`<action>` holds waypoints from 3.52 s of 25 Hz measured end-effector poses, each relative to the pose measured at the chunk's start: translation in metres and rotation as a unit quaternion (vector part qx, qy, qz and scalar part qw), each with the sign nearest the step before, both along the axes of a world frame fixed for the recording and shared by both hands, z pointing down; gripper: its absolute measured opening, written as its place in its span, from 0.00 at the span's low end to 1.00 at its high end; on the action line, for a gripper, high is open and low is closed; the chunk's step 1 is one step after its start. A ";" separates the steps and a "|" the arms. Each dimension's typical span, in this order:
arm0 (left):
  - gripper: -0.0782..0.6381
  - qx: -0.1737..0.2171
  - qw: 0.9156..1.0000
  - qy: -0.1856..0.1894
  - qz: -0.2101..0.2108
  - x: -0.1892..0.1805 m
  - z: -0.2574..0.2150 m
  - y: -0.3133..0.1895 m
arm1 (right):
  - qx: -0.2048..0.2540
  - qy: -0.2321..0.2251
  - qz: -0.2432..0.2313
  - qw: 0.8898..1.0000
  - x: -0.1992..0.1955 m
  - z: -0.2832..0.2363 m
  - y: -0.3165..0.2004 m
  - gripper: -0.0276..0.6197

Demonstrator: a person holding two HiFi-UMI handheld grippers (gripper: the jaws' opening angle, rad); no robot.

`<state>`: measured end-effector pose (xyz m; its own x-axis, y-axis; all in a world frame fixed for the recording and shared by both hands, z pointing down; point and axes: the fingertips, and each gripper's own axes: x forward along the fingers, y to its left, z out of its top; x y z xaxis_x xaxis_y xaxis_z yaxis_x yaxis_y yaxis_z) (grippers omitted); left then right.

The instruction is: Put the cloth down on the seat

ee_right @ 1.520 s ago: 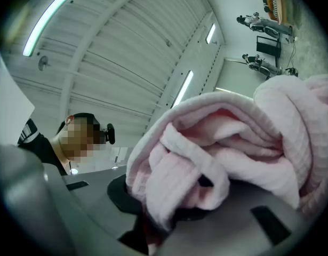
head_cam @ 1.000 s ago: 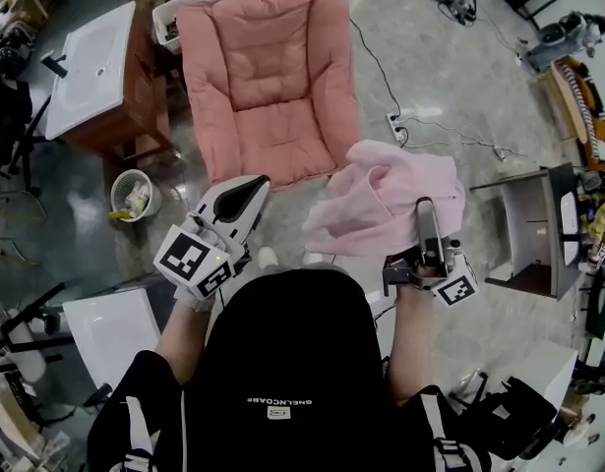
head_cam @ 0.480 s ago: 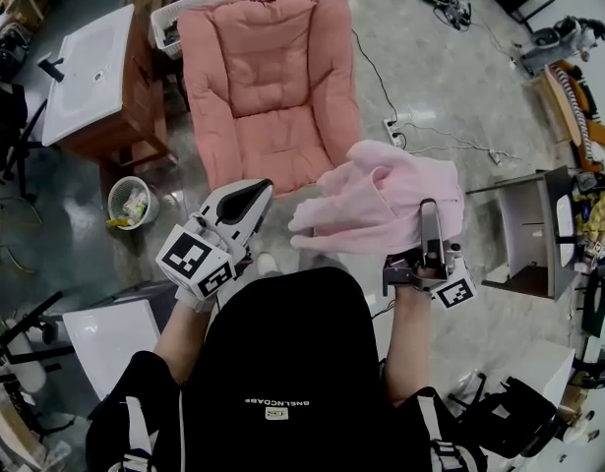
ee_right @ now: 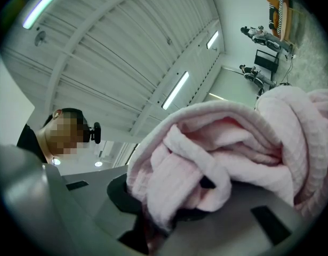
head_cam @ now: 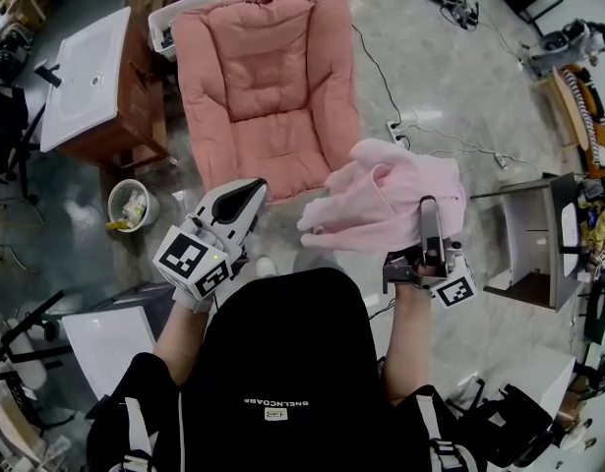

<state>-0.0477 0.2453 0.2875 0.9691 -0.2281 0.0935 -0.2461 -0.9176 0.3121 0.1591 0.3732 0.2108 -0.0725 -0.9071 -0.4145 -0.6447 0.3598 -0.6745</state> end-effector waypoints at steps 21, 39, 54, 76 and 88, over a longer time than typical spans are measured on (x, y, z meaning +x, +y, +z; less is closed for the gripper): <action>0.13 -0.001 0.999 -0.028 -0.023 0.162 0.003 -0.056 | 0.026 0.001 -0.043 0.999 0.160 -0.018 -0.068 0.23; 0.13 0.010 0.989 -0.057 -0.136 0.233 0.015 -0.069 | 0.006 -0.027 -0.169 0.985 0.232 0.008 -0.134 0.23; 0.13 0.005 0.980 -0.041 -0.194 0.188 0.019 -0.131 | -0.014 -0.014 -0.206 0.978 0.200 0.004 -0.224 0.23; 0.13 -0.037 0.965 -0.031 -0.257 0.088 0.049 -0.262 | -0.072 0.025 -0.221 0.972 0.146 0.032 -0.435 0.23; 0.13 -0.070 0.950 -0.055 -0.299 0.014 0.079 -0.307 | -0.169 0.052 -0.237 0.955 0.100 0.129 -0.518 0.23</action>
<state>-0.0334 -0.0621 0.3667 0.6525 -0.7131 0.2563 -0.7488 -0.5550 0.3622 0.2596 -0.1447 0.3397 -0.5331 -0.8431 -0.0708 -0.5341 0.4003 -0.7447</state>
